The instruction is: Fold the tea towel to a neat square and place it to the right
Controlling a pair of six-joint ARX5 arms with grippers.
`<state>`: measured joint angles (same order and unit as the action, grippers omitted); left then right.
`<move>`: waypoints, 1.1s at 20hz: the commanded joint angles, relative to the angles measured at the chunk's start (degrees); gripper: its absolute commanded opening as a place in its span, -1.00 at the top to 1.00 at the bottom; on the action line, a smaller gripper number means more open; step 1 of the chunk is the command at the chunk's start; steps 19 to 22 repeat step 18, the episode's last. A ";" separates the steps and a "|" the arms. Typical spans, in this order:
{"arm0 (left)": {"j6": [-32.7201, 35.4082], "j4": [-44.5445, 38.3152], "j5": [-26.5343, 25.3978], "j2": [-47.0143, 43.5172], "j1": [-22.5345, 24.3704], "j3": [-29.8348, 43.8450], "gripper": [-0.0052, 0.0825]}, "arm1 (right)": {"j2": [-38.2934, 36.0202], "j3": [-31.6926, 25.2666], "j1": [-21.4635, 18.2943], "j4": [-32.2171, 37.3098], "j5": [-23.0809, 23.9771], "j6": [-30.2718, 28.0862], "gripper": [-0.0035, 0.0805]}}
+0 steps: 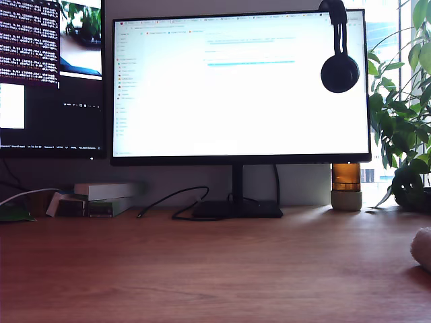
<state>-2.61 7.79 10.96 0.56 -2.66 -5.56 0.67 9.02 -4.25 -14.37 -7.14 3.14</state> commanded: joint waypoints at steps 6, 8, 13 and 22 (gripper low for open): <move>-0.07 4.35 -0.33 -1.29 -0.20 1.75 0.93 | -0.57 -2.58 0.42 -7.04 0.15 -4.59 0.95; -0.42 7.65 -0.11 -1.29 -0.20 1.73 0.93 | -0.55 -2.58 0.44 -12.22 0.17 -4.48 0.95; -0.42 15.21 -0.09 -1.29 -0.20 1.73 0.92 | -0.55 -2.56 0.44 -16.20 0.17 -4.61 0.95; -0.42 16.22 -0.09 -1.29 -0.20 1.70 0.92 | -0.55 -2.56 0.44 -16.22 0.20 -4.61 0.95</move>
